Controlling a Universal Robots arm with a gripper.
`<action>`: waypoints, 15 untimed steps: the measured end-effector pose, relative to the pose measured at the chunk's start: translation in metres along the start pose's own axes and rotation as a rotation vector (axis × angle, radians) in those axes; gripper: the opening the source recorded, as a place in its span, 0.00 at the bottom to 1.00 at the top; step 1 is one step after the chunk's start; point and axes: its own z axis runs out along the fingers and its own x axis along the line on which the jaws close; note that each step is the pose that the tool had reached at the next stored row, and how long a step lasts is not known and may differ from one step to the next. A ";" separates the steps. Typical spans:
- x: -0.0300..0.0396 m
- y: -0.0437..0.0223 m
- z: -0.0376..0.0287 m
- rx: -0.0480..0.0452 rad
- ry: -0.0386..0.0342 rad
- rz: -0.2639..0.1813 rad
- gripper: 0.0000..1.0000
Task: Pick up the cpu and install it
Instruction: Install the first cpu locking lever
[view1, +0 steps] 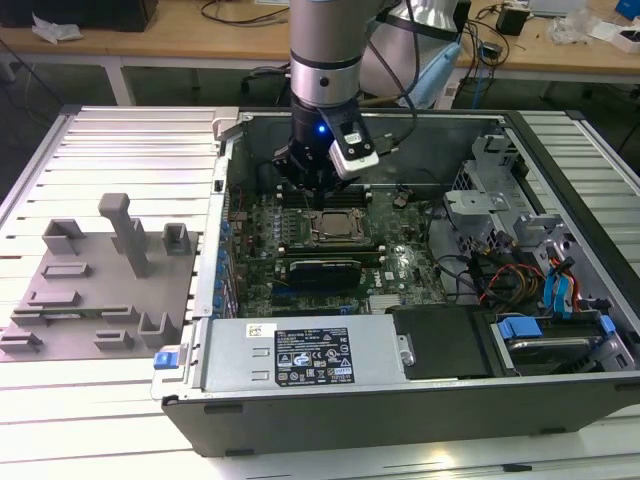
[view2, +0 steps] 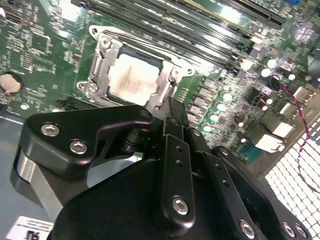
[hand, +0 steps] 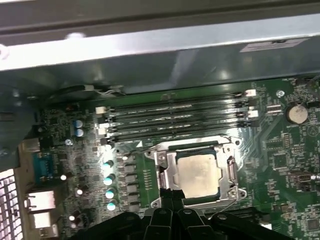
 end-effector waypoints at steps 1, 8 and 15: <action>0.0049 -0.0006 -0.0001 0.0000 -0.0001 0.000 0.11; 0.0195 -0.0024 -0.0004 -0.0010 -0.0002 0.000 0.11; 0.0258 -0.0032 -0.0005 -0.0117 0.0012 0.000 0.11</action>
